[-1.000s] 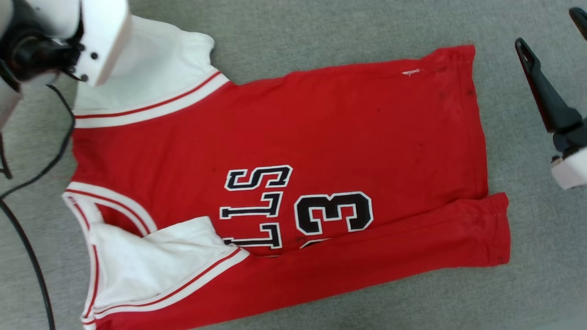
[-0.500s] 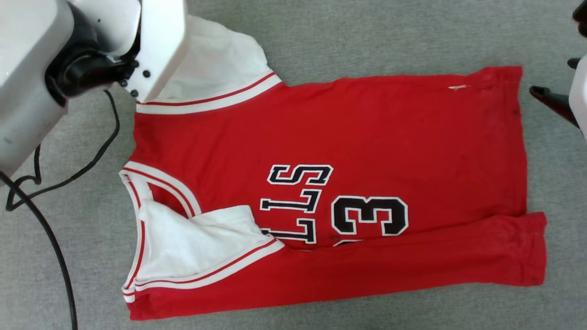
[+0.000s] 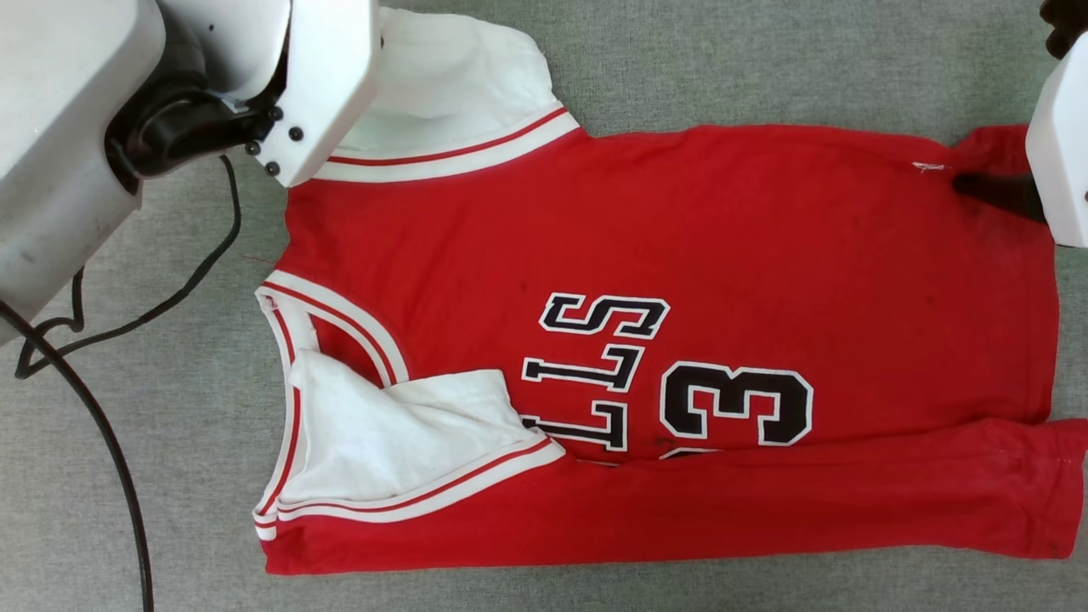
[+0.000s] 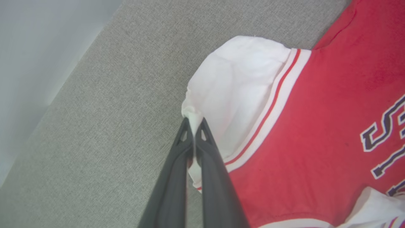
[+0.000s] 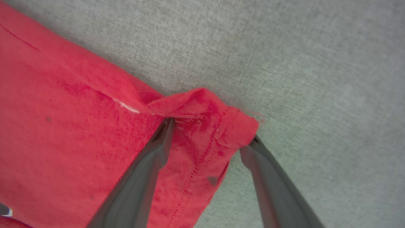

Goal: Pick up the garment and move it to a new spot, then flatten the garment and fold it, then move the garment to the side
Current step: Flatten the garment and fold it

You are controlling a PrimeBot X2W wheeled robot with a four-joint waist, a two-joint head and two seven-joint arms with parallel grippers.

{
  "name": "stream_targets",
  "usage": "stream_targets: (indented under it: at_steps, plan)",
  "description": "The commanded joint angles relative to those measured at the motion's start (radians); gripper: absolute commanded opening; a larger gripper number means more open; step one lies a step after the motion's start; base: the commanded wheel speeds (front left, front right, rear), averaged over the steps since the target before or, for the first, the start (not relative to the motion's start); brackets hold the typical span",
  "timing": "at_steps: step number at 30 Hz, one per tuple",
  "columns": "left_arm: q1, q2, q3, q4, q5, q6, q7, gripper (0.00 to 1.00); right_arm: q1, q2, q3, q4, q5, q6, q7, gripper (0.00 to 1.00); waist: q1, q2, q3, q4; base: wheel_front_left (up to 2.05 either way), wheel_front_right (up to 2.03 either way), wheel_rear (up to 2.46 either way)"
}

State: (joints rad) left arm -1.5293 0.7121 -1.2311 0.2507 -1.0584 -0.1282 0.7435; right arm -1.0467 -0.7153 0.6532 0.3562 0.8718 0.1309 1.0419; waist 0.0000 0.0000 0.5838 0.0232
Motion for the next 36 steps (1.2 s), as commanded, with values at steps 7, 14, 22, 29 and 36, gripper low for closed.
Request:
stream_targets:
  at_steps: [7, 14, 22, 29, 36]
  plan:
    - [0.022, 0.017, -0.018, 0.027, -0.023, -0.001, -0.054, 0.0, 0.033, -0.004, 0.048, 0.023, 0.023, -0.001, -0.083, 0.0, 0.0, 0.0, -0.052, -0.01, 0.0, 0.0, 0.0]
    - [0.081, 0.053, -0.024, 0.025, -0.067, 0.0, -0.119, 0.0, 0.04, -0.022, 0.092, 0.005, 0.056, 0.0, -0.204, 0.0, 0.0, 0.0, -0.158, -0.021, 0.0, 0.0, 0.0]
    - [0.202, 0.13, -0.041, -0.091, -0.057, 0.0, -0.154, 0.0, 0.117, -0.049, 0.155, -0.007, 0.116, 0.0, -0.317, 0.0, 0.0, 0.0, -0.274, -0.022, 0.0, 0.0, 0.0]
    - [0.338, 0.214, -0.045, -0.2, -0.057, 0.021, -0.168, 0.0, 0.184, -0.08, 0.231, -0.007, 0.153, 0.0, -0.384, 0.0, 0.0, 0.0, -0.352, -0.018, 0.0, 0.0, 0.0]
    - [0.489, 0.29, -0.047, -0.317, -0.077, 0.073, -0.213, 0.0, 0.247, -0.082, 0.304, -0.015, 0.181, 0.0, -0.449, 0.0, 0.0, 0.0, -0.399, -0.026, 0.0, 0.0, 0.0]
